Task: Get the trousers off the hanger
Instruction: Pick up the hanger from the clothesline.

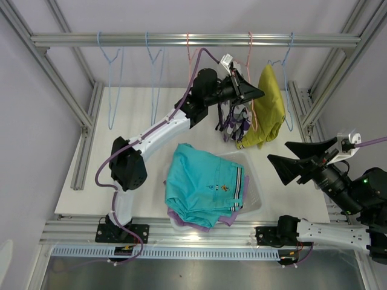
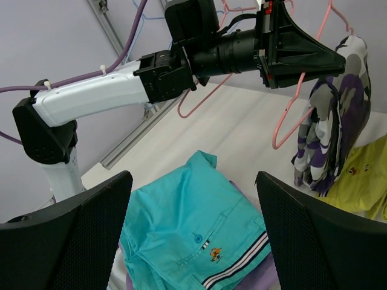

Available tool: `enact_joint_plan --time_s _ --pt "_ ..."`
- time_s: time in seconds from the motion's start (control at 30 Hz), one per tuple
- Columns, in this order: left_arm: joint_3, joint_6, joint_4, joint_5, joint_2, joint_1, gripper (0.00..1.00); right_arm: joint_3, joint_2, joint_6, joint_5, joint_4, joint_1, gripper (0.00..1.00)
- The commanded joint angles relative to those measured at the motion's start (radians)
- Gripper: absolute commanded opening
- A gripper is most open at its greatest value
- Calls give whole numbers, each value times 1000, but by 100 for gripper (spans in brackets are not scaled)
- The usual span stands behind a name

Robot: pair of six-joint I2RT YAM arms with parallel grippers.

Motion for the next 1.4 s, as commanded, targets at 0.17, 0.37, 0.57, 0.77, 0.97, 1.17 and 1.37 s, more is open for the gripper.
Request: enact_joint_plan --time_s 0.17,0.37,0.57,0.77,0.97,1.17,1.37 --pt "25 -10 42 -13 -70 -13 1 -9 -35 28 18 -17 -2 88" --pt "11 -4 72 -8 -91 -16 1 -15 -46 40 14 -32 -2 88" --pt "28 12 91 -10 -123 -21 1 -25 -51 46 8 -30 -2 88" --pt "129 67 22 -25 -136 -19 1 -39 -51 46 4 -21 -2 88" --pt "287 93 -52 -39 -108 -2 0 -44 -52 54 -1 -26 -2 88" --pt "359 78 -61 -45 -88 25 0 -45 -57 54 2 -27 -2 88" --pt "365 68 -59 -27 -111 33 1 -48 -55 52 7 -27 -2 88"
